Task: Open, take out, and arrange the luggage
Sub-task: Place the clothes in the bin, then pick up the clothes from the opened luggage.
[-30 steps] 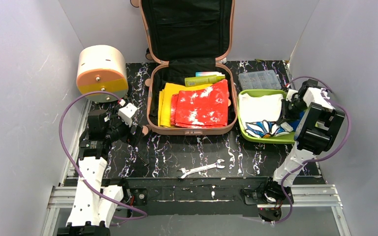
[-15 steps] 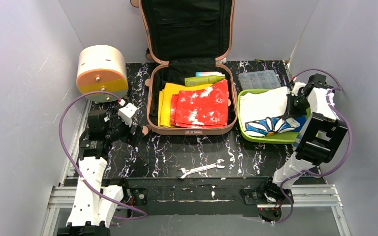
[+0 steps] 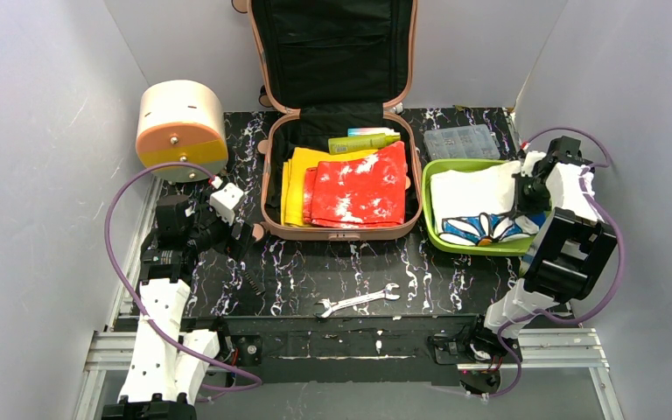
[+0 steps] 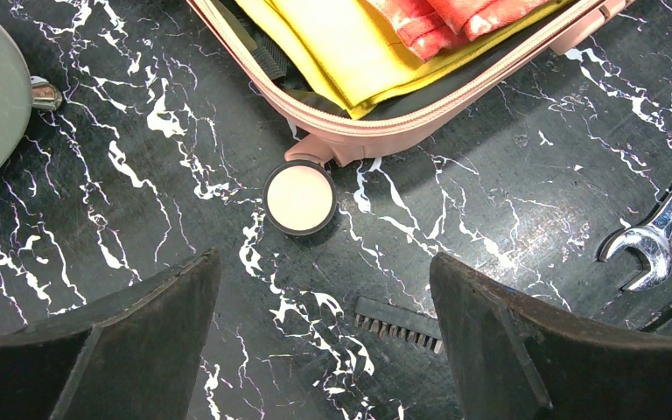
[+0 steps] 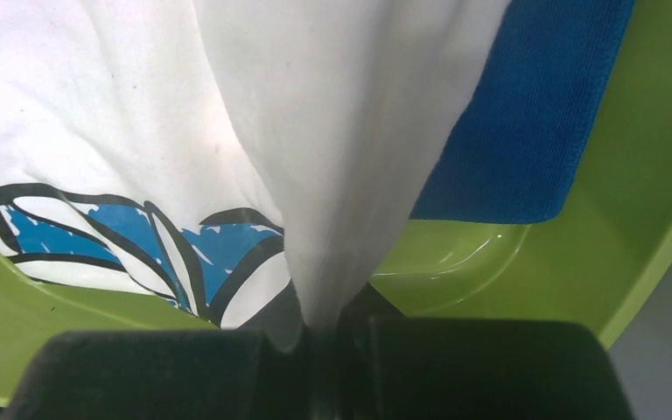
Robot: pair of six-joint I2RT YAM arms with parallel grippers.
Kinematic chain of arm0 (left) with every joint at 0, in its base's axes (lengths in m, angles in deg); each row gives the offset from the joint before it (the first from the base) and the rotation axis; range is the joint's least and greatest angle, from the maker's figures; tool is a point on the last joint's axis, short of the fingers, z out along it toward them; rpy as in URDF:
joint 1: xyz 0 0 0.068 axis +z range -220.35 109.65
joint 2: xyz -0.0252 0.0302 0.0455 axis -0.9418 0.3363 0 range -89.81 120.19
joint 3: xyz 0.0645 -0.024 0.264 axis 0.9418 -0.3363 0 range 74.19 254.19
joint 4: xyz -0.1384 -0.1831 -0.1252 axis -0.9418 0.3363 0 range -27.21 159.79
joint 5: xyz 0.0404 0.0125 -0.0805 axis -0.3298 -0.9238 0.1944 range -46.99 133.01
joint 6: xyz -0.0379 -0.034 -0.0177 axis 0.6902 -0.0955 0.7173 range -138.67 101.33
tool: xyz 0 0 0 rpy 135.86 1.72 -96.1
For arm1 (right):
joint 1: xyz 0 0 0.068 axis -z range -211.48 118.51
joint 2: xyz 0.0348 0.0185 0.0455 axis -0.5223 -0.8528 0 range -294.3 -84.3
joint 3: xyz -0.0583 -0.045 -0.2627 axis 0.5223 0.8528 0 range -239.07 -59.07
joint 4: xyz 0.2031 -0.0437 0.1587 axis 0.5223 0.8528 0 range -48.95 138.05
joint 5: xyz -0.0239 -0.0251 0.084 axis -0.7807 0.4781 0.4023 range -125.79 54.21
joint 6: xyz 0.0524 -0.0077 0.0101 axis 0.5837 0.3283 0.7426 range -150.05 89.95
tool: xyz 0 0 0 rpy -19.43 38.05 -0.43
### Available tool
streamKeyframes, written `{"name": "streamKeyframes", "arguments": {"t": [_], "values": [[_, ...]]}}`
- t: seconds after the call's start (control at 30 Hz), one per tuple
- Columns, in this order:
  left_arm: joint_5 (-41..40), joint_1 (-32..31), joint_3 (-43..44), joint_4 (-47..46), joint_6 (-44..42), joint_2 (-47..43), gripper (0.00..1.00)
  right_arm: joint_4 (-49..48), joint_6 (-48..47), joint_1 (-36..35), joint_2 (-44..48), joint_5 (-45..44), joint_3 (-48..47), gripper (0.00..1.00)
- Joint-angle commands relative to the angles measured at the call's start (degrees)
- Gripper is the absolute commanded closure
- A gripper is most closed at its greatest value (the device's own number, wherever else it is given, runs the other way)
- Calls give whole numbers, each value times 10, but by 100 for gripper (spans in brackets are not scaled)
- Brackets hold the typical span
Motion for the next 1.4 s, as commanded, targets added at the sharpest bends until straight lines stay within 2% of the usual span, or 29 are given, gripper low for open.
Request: {"name": "streamKeyframes", "arguments": {"t": [0.0,0.07,0.1,0.13,0.17,0.2,0.47,0.6,0.7,0.77,0.87,0.93,1.0,1.07,1.13,1.23,1.3,1.37], "values": [[4,2,-3,-2,3,0,12,-38,-5,6,-10,-29,8,92],[4,2,-3,-1,3,0,12,-48,-7,6,-10,-42,12,86],[4,2,-4,-2,3,0,12,-53,-7,6,-7,-49,15,70],[4,2,-4,-2,2,0,12,-58,-7,6,-3,-55,16,23],[4,2,-4,-2,2,0,12,-64,-7,6,2,-57,16,4],[4,2,-4,-2,3,1,12,-66,-7,6,8,-58,15,2],[3,2,1,-3,3,4,11,-66,-4,4,77,-65,-17,2],[4,2,9,2,-5,7,11,-60,-18,-3,139,14,-37,2],[18,2,29,13,-22,16,8,-69,23,-3,165,52,-19,1],[28,2,48,19,-33,25,5,-43,28,-3,150,111,-21,2],[35,2,77,26,-43,45,3,61,23,-15,81,203,-84,2],[39,2,89,29,-47,54,3,110,19,-36,36,184,-137,2],[43,2,93,29,-48,57,3,114,20,-46,17,144,-152,2],[47,2,90,29,-50,57,2,60,17,-77,49,57,-124,2],[45,2,83,25,-50,57,2,-26,8,-112,125,-29,-75,2],[40,2,70,17,-48,56,2,-138,47,-117,228,-53,-8,2],[41,2,66,13,-43,55,2,-200,50,-115,261,-20,44,2],[42,2,62,13,-41,49,2,-191,65,-115,256,69,48,2]]}}
